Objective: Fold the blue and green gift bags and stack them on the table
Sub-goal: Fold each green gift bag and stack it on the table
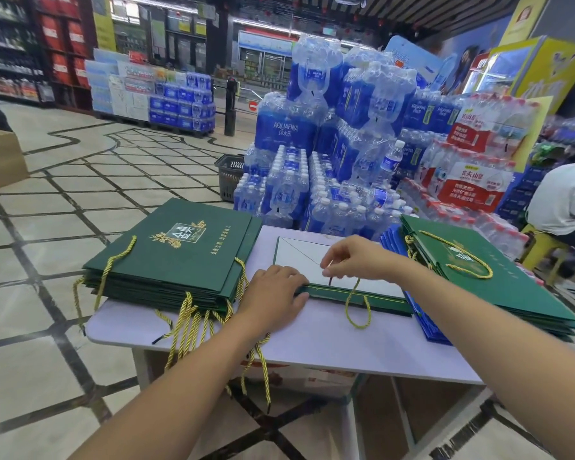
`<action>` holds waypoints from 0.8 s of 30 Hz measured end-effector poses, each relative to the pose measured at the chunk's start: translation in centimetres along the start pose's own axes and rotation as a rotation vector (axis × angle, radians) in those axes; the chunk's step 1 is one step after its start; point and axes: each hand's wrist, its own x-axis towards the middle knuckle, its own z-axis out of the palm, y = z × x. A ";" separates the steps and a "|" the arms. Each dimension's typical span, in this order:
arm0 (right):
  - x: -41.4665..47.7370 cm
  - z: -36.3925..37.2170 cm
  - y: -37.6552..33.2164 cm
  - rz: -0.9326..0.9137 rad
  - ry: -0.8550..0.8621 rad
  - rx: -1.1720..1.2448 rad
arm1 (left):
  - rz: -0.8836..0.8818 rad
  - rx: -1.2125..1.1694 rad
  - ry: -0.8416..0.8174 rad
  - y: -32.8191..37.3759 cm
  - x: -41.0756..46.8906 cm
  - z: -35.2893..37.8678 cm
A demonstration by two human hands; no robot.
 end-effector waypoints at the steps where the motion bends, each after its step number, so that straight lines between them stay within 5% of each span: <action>1: 0.2 0.6 0.5 0.000 0.029 0.025 | 0.000 0.003 0.000 0.0 0.0 0.0; 6: 1.1 2.5 2.3 -0.031 0.149 -0.034 | -0.007 0.007 0.004 0.1 0.1 -0.1; 24: 3.0 2.8 0.6 -0.149 -0.035 -0.383 | -0.016 -0.009 0.019 0.1 0.1 -0.1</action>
